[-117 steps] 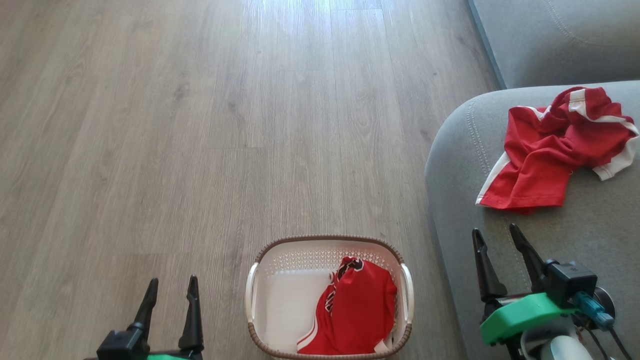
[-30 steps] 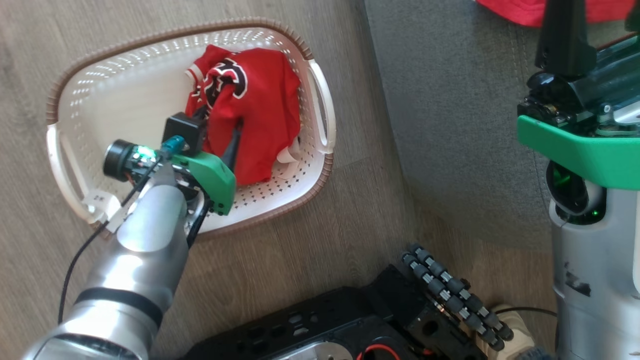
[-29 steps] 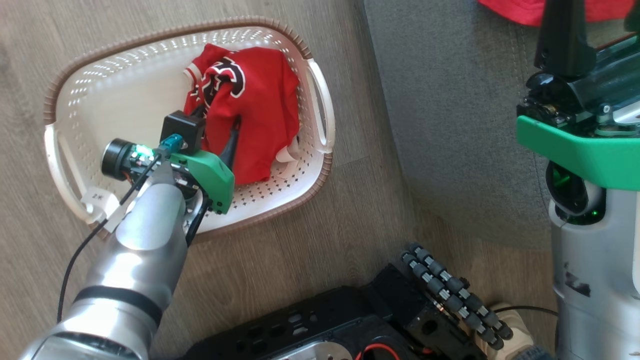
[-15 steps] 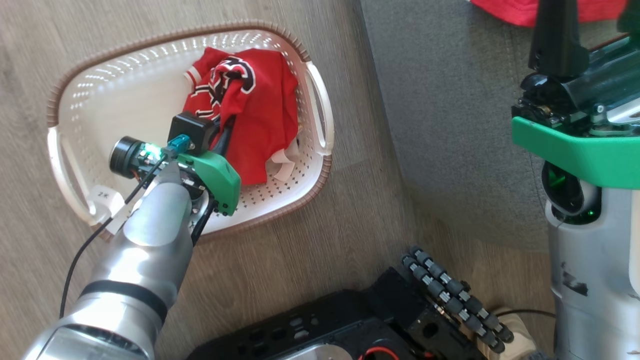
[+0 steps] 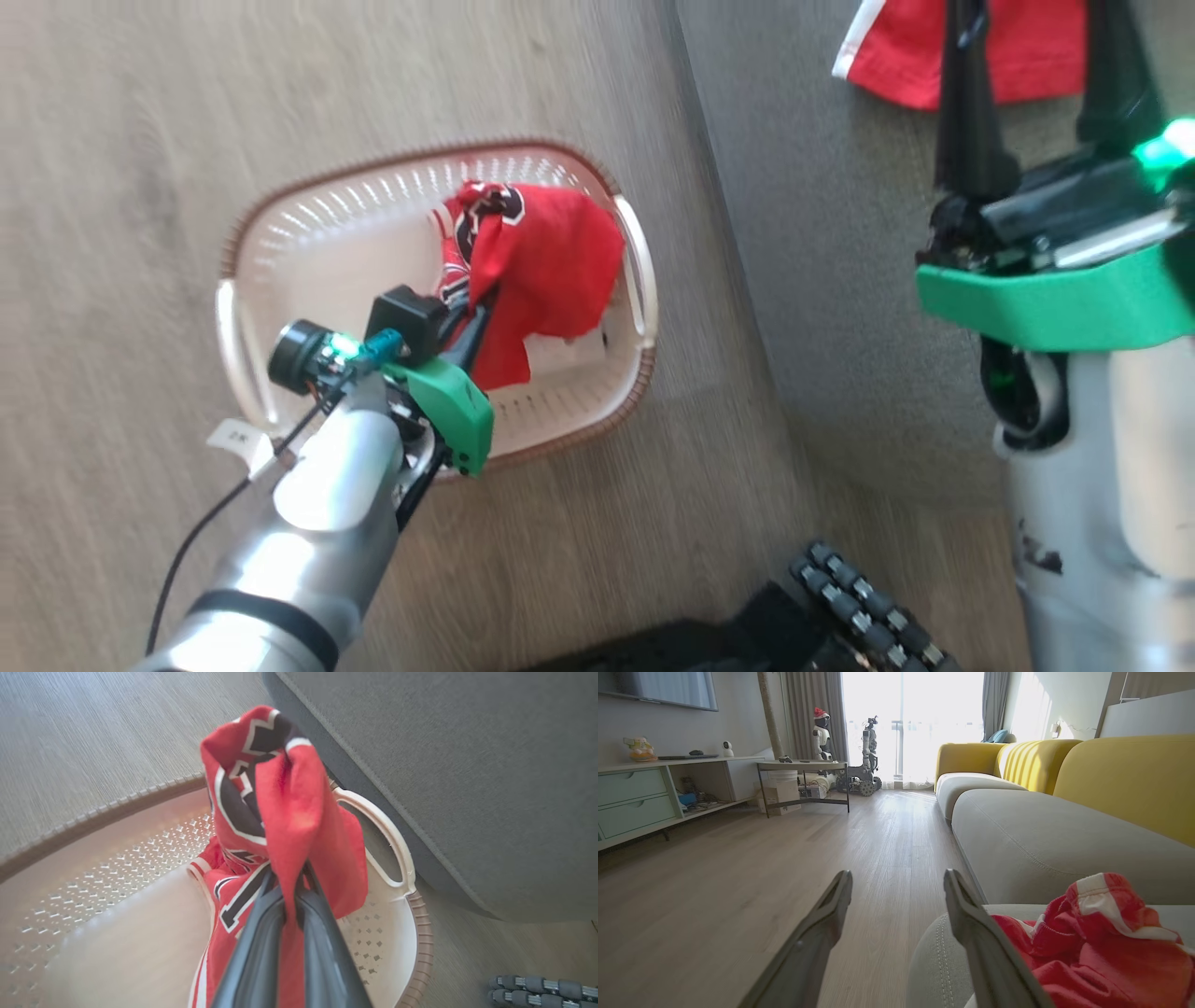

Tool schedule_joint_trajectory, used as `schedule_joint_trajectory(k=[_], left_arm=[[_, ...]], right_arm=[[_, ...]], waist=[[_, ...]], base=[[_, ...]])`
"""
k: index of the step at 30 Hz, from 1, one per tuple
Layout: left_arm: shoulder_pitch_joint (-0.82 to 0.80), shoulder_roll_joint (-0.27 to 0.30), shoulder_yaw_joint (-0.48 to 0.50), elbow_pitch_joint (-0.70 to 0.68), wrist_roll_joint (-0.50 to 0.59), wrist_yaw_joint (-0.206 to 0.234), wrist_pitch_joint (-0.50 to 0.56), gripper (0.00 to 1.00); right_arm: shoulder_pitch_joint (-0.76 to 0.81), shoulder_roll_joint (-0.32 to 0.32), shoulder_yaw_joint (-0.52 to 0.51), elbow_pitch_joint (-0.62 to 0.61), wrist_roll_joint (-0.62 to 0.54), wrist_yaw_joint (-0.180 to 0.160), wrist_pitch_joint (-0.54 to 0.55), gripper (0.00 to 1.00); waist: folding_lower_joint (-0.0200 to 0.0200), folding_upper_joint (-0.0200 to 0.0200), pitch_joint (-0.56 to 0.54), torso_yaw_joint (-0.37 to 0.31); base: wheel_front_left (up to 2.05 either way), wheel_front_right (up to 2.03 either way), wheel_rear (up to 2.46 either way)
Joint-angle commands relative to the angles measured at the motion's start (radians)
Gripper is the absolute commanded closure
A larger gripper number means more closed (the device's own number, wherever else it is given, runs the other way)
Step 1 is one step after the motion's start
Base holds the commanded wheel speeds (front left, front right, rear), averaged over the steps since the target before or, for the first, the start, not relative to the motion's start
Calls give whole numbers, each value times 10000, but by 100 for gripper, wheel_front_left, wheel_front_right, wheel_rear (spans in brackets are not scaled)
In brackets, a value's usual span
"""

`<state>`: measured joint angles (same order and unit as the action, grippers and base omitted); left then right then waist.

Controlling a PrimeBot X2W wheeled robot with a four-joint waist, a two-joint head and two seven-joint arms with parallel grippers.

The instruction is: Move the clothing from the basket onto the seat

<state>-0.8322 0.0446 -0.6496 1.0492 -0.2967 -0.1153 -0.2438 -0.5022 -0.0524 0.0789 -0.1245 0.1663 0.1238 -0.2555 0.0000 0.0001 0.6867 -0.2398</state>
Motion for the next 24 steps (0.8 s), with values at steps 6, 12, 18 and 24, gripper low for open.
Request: schedule_joint_trajectory(k=[6, 12, 18, 24], left_arm=[[931, 58, -189, -1230, -479, 163, -174, 100], [1567, 57, -148, -2035, -704, 332, -177, 100], [2154, 98, -40, -2686, -771, 396, -178, 100], [2591, 253, 203, -3314, -966, 522, -178, 100]], right_arm=[[1270, 22, -108, 579, -289, 69, -63, 0], [2140, 22, -262, 1200, -360, 69, -63, 0], [3121, 22, -341, 1699, -361, 69, -63, 0], [3877, 22, -317, 2083, -381, 69, -63, 0]], waist=[[0, -1, -2439, 1127], [0, -1, -3822, 1566], [0, -1, -5129, 1929], [0, -1, -6148, 2151]], base=[[0, 0, 0], [0, 0, 0], [0, 0, 0], [0, 0, 0]])
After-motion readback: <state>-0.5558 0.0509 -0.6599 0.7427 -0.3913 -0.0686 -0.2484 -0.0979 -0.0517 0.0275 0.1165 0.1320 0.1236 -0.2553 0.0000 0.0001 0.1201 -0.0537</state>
